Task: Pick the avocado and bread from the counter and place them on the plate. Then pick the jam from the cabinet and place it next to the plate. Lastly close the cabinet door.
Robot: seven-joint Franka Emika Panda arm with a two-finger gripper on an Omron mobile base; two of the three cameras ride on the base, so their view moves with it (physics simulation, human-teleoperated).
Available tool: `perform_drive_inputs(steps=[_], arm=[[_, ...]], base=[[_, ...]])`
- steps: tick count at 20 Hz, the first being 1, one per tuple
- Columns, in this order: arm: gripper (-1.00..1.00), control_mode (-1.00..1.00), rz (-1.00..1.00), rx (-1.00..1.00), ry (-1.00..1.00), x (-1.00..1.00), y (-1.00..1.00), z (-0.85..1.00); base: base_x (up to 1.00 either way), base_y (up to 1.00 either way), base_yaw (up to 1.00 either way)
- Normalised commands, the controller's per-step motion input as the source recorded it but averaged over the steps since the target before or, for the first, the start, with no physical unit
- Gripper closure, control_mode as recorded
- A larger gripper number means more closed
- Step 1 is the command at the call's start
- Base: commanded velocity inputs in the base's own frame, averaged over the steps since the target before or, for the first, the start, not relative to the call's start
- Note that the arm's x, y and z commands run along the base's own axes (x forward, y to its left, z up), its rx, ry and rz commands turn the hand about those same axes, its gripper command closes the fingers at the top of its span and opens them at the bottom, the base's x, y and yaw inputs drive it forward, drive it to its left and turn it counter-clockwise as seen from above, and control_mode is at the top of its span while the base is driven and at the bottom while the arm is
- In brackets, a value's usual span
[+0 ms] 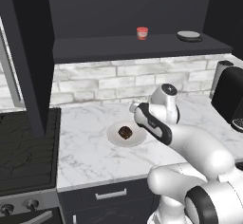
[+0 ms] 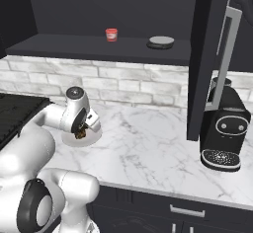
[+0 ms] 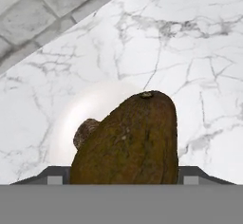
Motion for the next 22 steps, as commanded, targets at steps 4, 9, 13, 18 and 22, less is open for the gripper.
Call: perform_drive_inputs(steps=[4, 9, 13, 18, 22], arm=[[1.0, -1.0, 0.06, -0.03, 0.0, 0.03, 0.0, -0.28], [1.0, -1.0, 0.06, 0.0, 0.0, 0.16, 0.0, -0.21], [1.0, -1.0, 0.04, 0.0, 0.02, 0.25, 0.08, -0.2], [1.0, -1.0, 0.01, -0.01, 0.03, 0.23, 0.12, -0.11], [1.0, -1.0, 0.0, -0.03, 0.03, 0.16, 0.11, -0.09]], base=[[0.0, 0.0, 0.0], [0.0, 0.0, 0.0], [0.0, 0.0, 0.0], [0.0, 0.0, 0.0], [0.0, 0.0, 0.0]])
